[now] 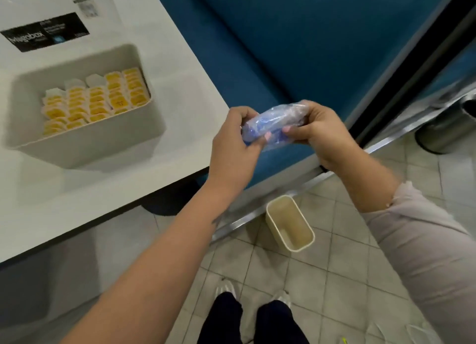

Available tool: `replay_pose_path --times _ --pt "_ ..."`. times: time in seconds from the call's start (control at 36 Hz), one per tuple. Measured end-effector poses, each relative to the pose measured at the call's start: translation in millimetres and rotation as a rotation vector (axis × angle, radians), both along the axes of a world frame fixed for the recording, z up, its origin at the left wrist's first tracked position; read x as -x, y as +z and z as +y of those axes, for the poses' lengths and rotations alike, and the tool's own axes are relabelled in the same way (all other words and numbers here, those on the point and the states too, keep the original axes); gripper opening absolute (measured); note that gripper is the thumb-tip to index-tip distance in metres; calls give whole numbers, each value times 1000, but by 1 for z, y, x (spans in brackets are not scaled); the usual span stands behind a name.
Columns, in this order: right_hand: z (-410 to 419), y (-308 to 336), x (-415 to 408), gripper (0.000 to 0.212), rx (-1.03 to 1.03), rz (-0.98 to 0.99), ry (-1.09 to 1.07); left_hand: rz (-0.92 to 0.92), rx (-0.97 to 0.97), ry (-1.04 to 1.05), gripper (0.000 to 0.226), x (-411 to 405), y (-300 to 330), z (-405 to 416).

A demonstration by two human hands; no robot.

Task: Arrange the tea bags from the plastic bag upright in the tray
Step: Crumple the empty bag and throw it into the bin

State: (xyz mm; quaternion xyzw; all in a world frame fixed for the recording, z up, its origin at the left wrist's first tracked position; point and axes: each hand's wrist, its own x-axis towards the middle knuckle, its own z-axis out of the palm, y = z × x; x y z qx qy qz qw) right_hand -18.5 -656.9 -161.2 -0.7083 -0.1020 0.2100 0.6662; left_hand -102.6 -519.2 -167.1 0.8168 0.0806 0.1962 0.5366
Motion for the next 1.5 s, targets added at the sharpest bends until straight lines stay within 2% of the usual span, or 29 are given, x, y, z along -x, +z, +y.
replay_pose_path --times 0.19,0.39,0.53,0.61,0.67,0.92,0.97,1.03,1.11,1.17,1.22,1.39,1.5 --pt "-57 -82 -5 32 271 -39 -115 162 -22 -207 23 -37 -87 -30" --pt "-89 -215 -3 31 412 55 -212 365 -114 -288 23 -65 -216 -50" --pt "-104 -316 4 39 516 102 -216 518 -270 -346 31 -76 -317 -60" --pt "-108 -369 5 42 687 46 -142 586 -250 -369 37 -80 -376 -66" --pt "-108 -402 5 40 718 64 -97 643 -241 -378 40 -83 -410 -71" --pt "-113 -535 -4 20 977 160 -55 750 -647 -517 27 -108 -540 -91" --pt "-113 -559 -6 19 1015 198 -73 772 -652 -547 22 -114 -562 -96" --pt "-113 -583 -6 26 1028 212 -79 811 -623 -568 21 -118 -582 -99" --pt "-114 -610 -4 35 1038 220 -40 873 -593 -627 34 -122 -606 -103" --pt "-113 -622 -2 52 1033 255 22 899 -585 -670 41 -125 -616 -105" --pt "-110 -628 -1 59 1059 290 93 902 -584 -683 45 -128 -622 -104" --pt "-107 -632 1 39 1191 243 251 843 -578 -636 41 -129 -622 -97" --pt "-99 -609 -7 30 1136 175 235 776 -483 -616 29 -127 -605 -94"
